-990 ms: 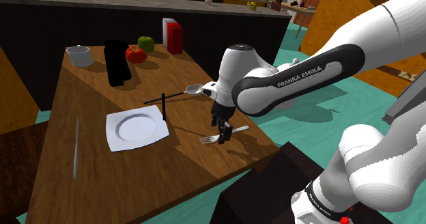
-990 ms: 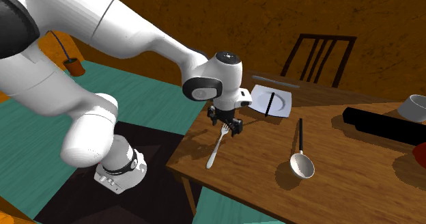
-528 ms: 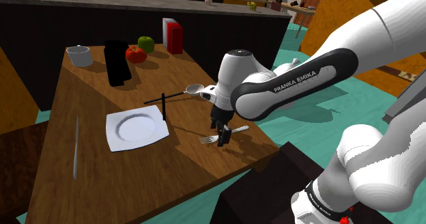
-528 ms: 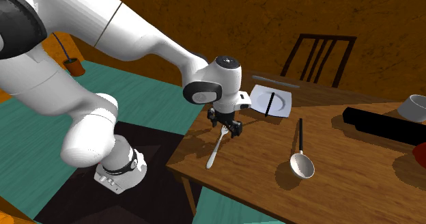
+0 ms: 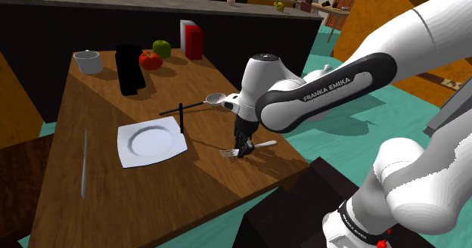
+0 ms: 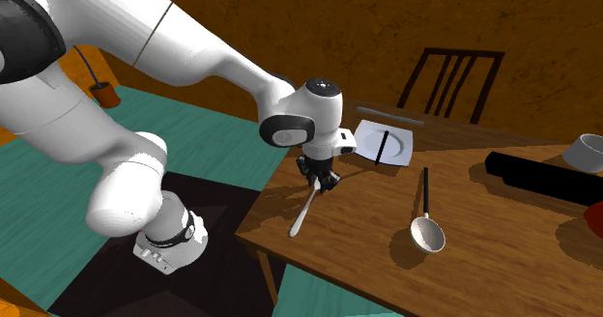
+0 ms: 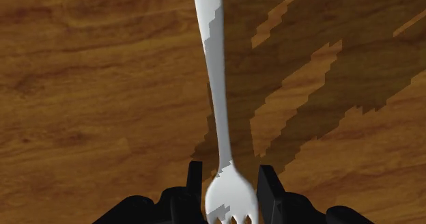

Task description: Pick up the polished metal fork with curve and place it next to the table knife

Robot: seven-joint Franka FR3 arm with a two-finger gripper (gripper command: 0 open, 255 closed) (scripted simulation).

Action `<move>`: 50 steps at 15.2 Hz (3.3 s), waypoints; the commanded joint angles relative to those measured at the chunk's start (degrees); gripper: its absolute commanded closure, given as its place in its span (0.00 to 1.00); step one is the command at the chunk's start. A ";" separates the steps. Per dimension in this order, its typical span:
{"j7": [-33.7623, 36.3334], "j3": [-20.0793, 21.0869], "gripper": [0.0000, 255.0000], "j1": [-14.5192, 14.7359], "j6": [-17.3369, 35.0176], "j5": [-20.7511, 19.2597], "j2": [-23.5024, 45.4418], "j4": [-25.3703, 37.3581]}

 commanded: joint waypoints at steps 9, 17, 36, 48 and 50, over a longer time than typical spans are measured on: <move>0.26 0.04 1.00 0.00 -4.46 -0.18 -2.85 1.33; 0.62 0.00 1.00 -0.09 -11.48 -0.47 -6.64 4.57; 16.20 8.57 1.00 5.76 -16.58 -2.18 15.57 32.42; 26.89 10.75 1.00 13.48 -27.01 -8.03 40.69 67.75; 28.09 10.66 1.00 15.31 -30.29 -8.96 46.19 76.51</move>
